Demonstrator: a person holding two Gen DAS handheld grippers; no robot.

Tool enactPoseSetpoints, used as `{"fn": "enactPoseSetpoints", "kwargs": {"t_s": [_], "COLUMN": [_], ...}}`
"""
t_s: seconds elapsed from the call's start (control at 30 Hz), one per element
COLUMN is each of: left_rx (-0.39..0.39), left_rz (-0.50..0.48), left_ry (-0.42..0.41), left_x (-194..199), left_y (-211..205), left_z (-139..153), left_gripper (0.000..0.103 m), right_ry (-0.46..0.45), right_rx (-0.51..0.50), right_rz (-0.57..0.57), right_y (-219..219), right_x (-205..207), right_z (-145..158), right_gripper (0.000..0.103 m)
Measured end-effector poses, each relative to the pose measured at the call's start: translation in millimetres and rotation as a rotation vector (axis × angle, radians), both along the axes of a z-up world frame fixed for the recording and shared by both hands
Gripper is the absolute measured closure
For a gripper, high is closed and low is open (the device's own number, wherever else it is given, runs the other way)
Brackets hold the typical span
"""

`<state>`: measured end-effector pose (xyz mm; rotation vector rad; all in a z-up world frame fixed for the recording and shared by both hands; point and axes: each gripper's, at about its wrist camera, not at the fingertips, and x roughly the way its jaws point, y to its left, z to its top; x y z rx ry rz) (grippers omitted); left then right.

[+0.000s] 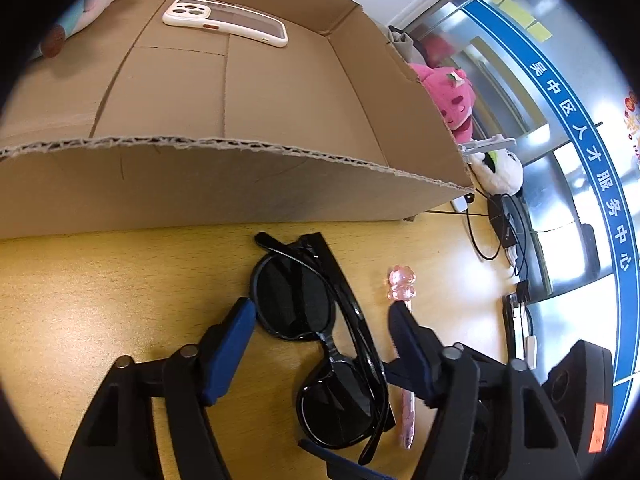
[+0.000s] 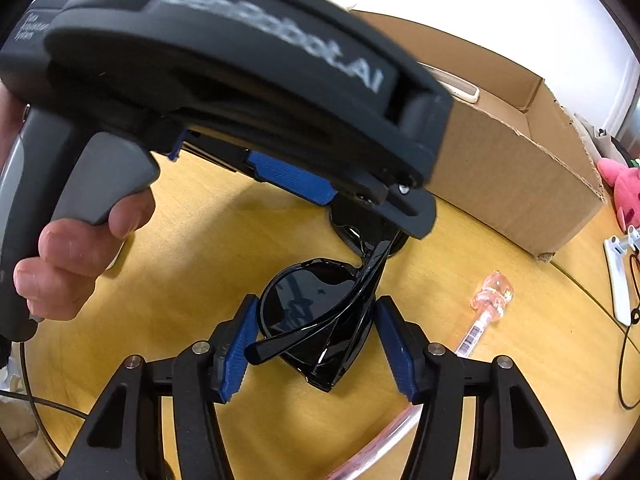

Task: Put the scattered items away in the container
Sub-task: 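Close the right tool on one lens of the sunglasses while the left tool grips the temple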

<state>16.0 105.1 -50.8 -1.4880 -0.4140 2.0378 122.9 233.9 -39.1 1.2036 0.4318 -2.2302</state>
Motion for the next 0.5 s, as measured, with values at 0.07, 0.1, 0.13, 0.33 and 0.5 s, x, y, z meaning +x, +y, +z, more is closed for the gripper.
{"fn": "enactPoseSetpoints", "kwargs": {"t_s": [0.07, 0.1, 0.13, 0.33, 0.5], "left_rx": [-0.019, -0.021, -0.013, 0.064, 0.105], "left_rz": [-0.005, -0.007, -0.007, -0.037, -0.029], "left_ry": [0.003, -0.001, -0.01, -0.088, -0.119], "left_x": [0.8, 1.1, 1.2, 6.1, 10.8], "left_y": [1.1, 0.9, 0.0, -2.8, -3.9], "left_z": [-0.1, -0.5, -1.3, -13.4, -16.7], "left_gripper": [0.049, 0.05, 0.054, 0.1, 0.1], "right_ry": [0.008, 0.013, 0.018, 0.037, 0.026], "right_rx": [-0.004, -0.006, -0.01, -0.033, -0.071], "right_rz": [-0.005, -0.01, -0.017, -0.071, -0.091], "right_y": [2.9, 4.8, 7.4, 25.8, 38.5], "right_x": [3.9, 6.2, 8.8, 18.8, 27.7], "right_z": [-0.5, -0.8, -1.2, -2.9, -2.3], "right_gripper": [0.04, 0.04, 0.04, 0.04, 0.04]}}
